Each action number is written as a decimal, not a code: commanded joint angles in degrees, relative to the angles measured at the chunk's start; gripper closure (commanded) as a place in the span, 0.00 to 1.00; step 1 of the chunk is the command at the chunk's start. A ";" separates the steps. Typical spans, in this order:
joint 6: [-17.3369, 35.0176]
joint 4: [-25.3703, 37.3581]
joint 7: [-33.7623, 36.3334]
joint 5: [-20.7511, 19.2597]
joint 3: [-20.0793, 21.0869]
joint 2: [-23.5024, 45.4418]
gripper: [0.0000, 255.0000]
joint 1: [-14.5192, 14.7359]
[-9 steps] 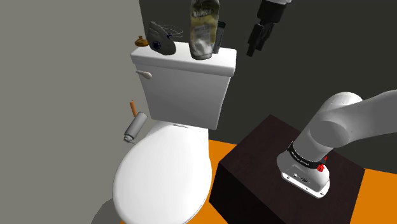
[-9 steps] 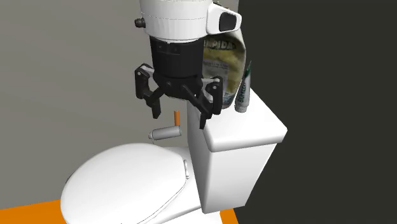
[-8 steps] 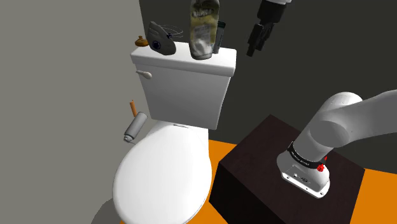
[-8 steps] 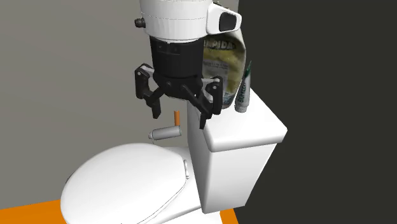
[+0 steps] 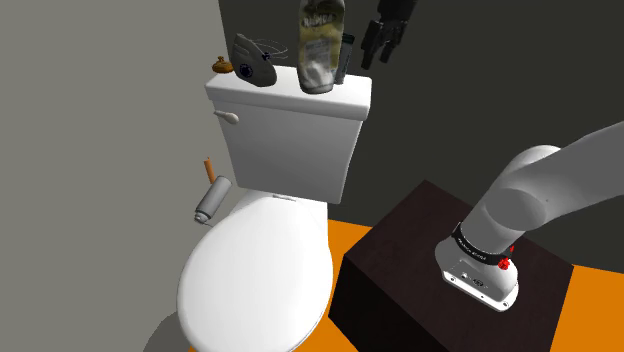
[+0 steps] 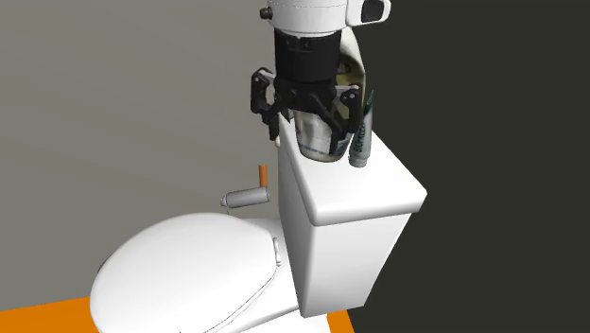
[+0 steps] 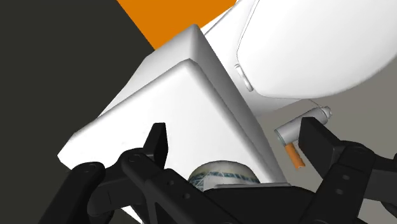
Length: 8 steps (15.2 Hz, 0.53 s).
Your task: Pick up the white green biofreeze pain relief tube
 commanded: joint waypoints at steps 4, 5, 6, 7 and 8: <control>2.95 9.13 2.18 -0.92 -0.17 9.60 0.00 -1.37; 3.31 11.10 2.64 -1.11 -0.22 11.45 0.00 -1.62; 3.60 13.14 3.10 -1.31 -0.28 13.30 0.00 -1.85; 3.83 15.24 3.56 -1.51 -0.35 15.16 0.00 -2.08; 3.99 17.41 4.03 -1.70 -0.43 17.03 0.00 -2.29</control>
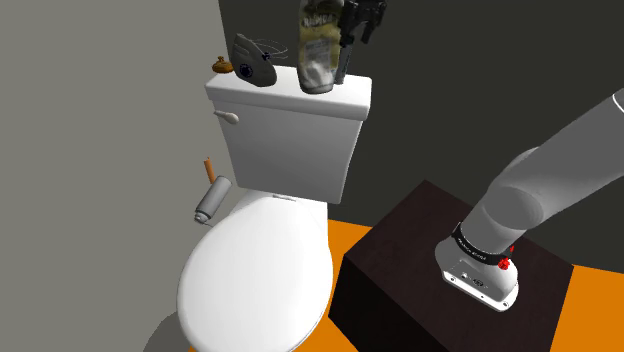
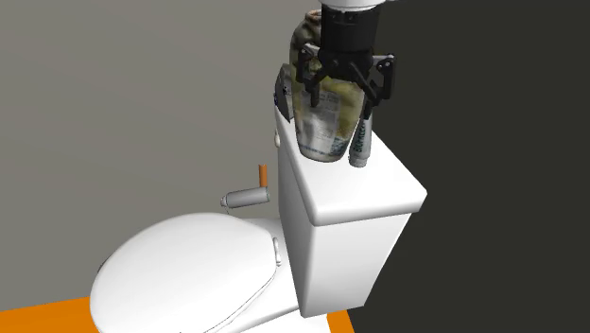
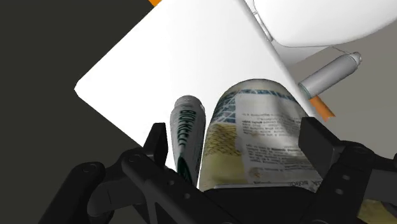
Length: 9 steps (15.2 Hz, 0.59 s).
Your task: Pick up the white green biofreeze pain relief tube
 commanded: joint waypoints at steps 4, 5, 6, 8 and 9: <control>0.36 12.22 2.20 -0.97 -0.55 10.19 0.00 -1.08; 0.17 14.84 2.64 -1.15 -0.69 12.16 0.00 -1.26; -0.09 17.57 3.07 -1.32 -0.83 14.16 0.00 -1.44; 0.57 17.99 3.27 -1.39 -0.93 15.01 0.00 -1.52; 1.41 16.92 3.23 -1.38 -0.92 14.78 0.00 -1.52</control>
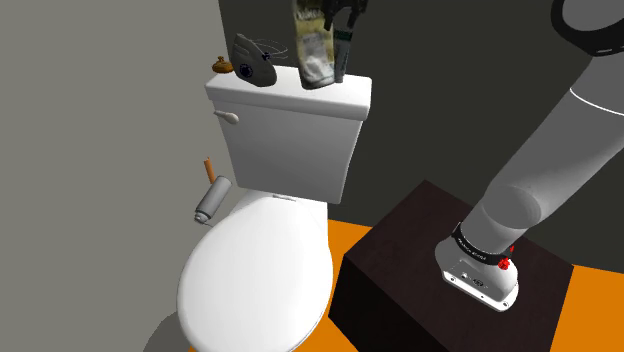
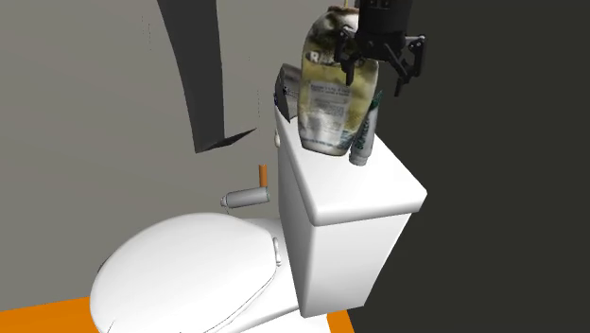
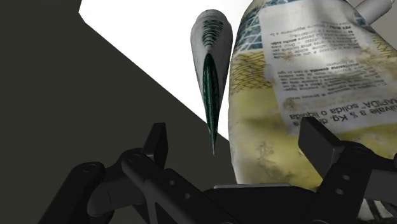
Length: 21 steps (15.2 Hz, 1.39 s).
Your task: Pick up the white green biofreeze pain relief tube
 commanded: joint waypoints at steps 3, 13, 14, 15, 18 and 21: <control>3.01 -3.20 -0.03 0.00 -0.02 -0.32 0.00 -0.02; 5.09 -5.68 -0.13 0.04 -0.03 -0.71 1.00 -0.03; 5.07 -5.66 -0.14 0.04 -0.03 -0.71 1.00 -0.03; 5.11 -5.76 -0.14 0.04 -0.03 -0.77 1.00 -0.03; 4.28 -4.73 -0.08 0.02 -0.02 -0.57 1.00 -0.02; 1.85 -1.79 0.02 -0.01 -0.03 -0.07 1.00 -0.02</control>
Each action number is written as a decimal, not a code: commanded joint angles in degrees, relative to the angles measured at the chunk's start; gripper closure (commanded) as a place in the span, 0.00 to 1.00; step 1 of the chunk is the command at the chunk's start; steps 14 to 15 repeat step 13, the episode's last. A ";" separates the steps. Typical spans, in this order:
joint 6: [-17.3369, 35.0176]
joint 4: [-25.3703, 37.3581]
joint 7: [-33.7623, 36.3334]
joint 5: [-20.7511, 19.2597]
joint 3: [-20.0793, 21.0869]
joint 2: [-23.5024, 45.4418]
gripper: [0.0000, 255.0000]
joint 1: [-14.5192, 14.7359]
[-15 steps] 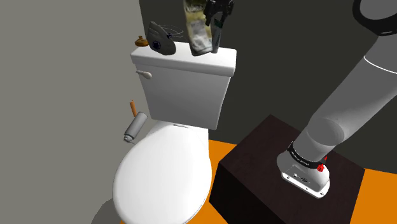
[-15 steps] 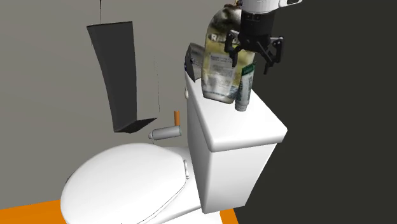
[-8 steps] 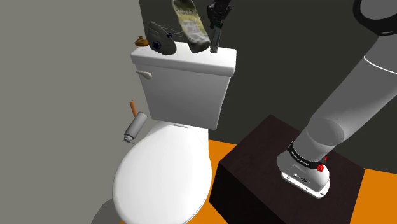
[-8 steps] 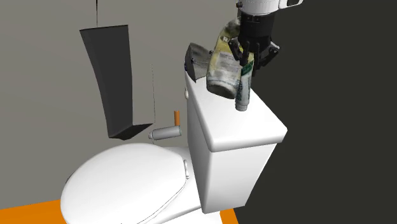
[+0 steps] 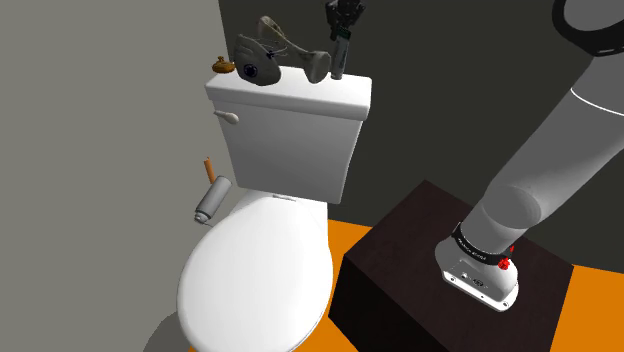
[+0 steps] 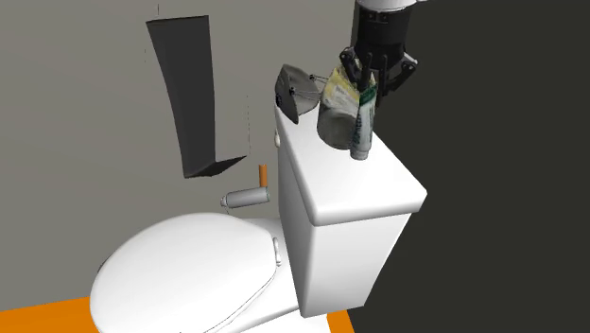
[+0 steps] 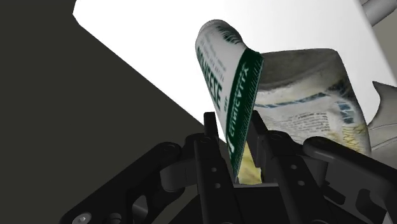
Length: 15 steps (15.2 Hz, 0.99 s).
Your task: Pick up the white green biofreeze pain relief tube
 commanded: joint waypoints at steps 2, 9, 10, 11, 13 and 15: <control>-2.56 3.18 0.11 -0.03 0.00 0.62 1.00 0.00; -8.58 11.18 0.34 -0.10 -0.01 2.59 1.00 -0.02; -9.48 12.44 0.38 -0.11 -0.02 2.95 1.00 -0.02; -10.39 13.74 0.41 -0.12 -0.02 3.33 1.00 -0.02; -10.53 13.94 0.42 -0.12 -0.02 3.39 1.00 -0.02; -10.53 13.94 0.42 -0.12 -0.02 3.39 1.00 -0.02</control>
